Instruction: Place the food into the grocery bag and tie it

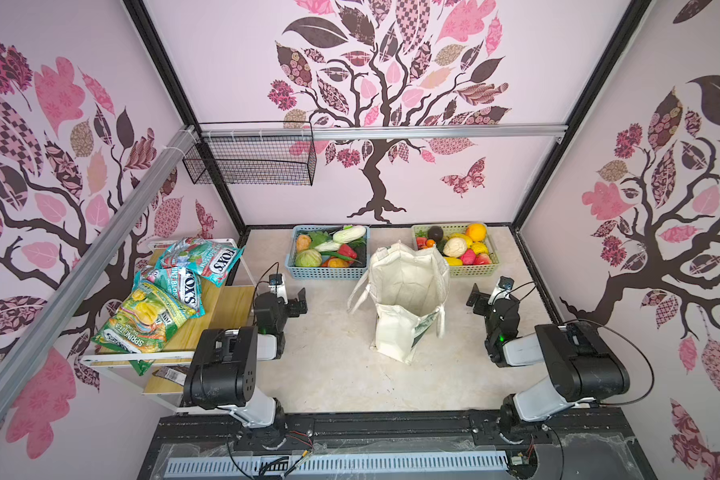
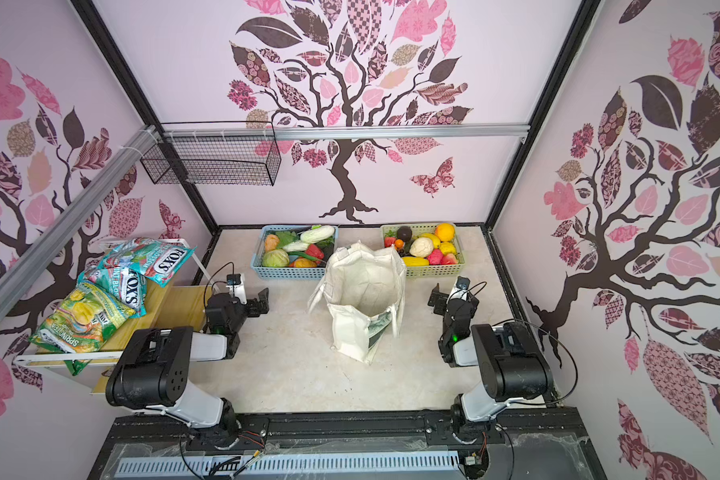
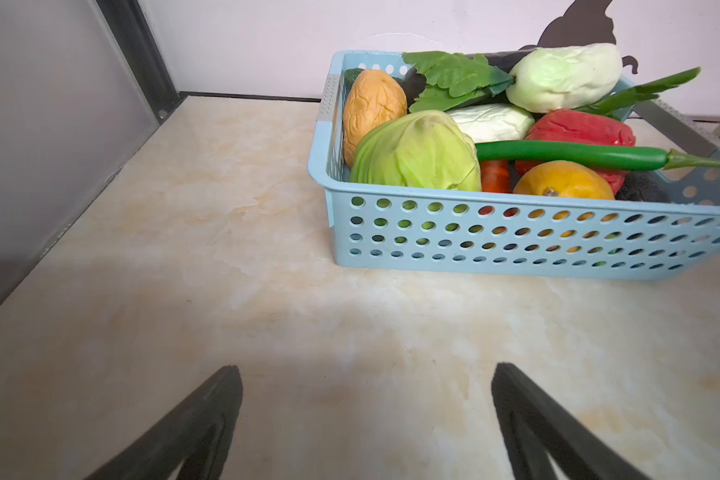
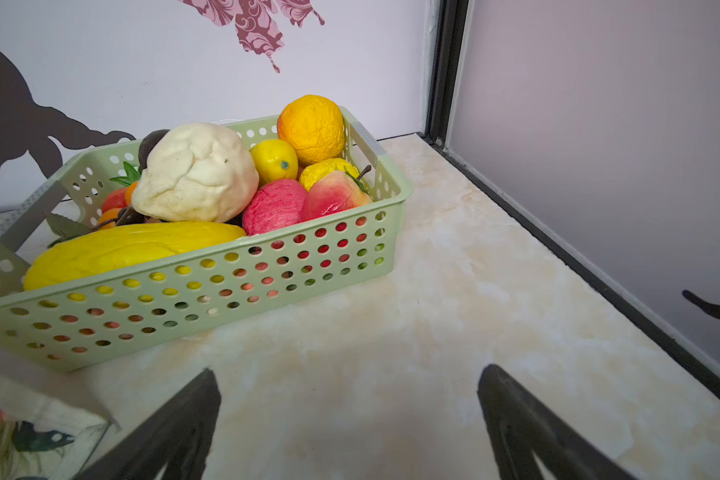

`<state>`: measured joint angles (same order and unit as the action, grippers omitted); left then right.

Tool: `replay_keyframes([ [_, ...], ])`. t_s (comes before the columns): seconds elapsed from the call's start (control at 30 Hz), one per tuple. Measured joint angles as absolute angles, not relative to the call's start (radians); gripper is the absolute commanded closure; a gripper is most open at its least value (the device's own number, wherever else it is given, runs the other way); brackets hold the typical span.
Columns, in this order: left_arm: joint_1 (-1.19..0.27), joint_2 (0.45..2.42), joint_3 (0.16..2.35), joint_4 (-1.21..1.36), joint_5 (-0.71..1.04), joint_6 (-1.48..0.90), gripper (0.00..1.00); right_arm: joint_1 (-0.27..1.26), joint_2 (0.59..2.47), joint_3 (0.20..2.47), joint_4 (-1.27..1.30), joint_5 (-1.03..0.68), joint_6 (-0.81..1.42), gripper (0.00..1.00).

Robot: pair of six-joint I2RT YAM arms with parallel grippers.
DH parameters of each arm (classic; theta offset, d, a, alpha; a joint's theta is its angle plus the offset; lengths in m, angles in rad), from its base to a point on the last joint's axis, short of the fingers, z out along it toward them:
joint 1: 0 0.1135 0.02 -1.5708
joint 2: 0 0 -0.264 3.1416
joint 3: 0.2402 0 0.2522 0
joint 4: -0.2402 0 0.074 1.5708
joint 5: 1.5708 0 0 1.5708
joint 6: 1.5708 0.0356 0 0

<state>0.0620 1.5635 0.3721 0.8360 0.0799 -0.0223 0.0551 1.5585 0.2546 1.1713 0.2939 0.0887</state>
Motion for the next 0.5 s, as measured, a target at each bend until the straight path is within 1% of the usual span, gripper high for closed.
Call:
replay_keyframes([
  [0.5, 0.06, 1.563, 0.372, 0.836, 0.069, -0.022, 0.03, 0.055, 1.559, 0.255, 1.171, 0.294, 0.089, 0.0],
])
